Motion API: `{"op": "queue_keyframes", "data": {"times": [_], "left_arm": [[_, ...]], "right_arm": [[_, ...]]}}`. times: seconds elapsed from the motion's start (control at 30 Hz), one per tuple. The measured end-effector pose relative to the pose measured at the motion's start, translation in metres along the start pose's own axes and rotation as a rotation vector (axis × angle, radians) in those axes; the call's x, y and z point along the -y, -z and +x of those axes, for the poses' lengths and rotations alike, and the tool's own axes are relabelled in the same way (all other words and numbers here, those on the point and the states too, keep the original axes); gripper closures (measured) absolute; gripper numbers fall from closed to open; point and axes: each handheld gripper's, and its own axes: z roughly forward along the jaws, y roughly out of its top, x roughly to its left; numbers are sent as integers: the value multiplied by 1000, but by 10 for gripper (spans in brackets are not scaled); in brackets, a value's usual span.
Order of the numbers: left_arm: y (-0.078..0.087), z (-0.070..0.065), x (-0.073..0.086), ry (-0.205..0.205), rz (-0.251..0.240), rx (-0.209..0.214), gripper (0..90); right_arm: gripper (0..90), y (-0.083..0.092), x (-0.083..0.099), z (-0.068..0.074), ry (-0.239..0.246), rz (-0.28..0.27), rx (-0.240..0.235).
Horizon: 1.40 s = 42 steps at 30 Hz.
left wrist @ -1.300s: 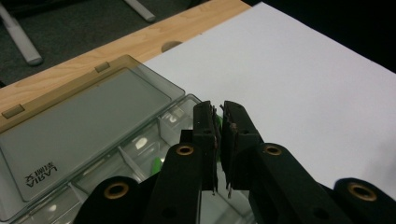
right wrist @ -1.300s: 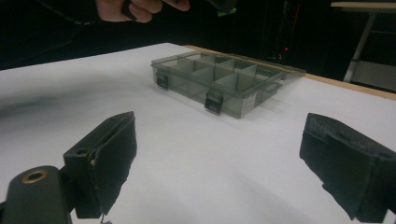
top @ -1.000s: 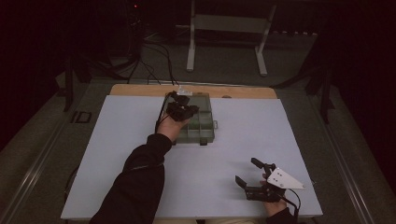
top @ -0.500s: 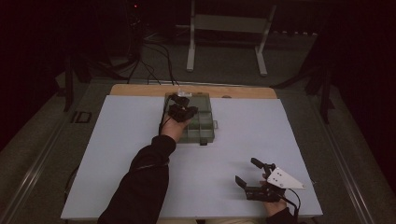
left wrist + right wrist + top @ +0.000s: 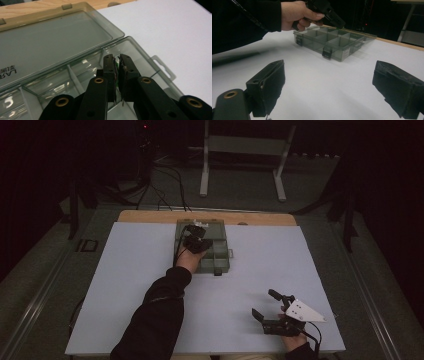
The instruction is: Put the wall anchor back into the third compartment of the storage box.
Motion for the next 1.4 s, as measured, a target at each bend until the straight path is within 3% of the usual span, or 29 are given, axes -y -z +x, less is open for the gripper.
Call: {"op": "queue_keyframes", "data": {"times": [0.23, 0.33, 0.4, 0.57, 0.77, 0.93, 1.07, 1.13, 1.23, 1.4], "left_arm": [[-5, 1, 2, 20, 11, 12, 825], [-5, 2, 2, 25, 8, -4, 795], [-3, 3, 1, 41, 6, -16, 683], [4, 3, -2, 46, 6, -3, 505], [15, -2, -5, 24, 5, -16, 216], [27, -4, -7, 8, 0, 13, 121], [38, -4, -6, -11, -17, 63, 9], [44, -3, -5, -23, -20, 74, 0], [57, 1, -1, -26, -32, 125, 0], [72, 5, 7, -41, -46, 158, 0]], "right_arm": [[110, 0, 0, 0, 1, 3, 1], [110, 0, 0, 0, 1, 2, 0], [110, 0, 0, 0, 1, 2, 0], [110, 0, 0, 0, 0, 2, 1], [110, 0, 0, 0, 3, 4, 3], [110, 0, 0, 0, 3, 3, 4], [110, 0, -1, 0, 2, 3, 5], [110, 0, -1, 0, 3, 3, 6], [110, 0, 0, 0, 5, 5, 7], [110, 0, 0, 0, 7, 7, 8]]}}
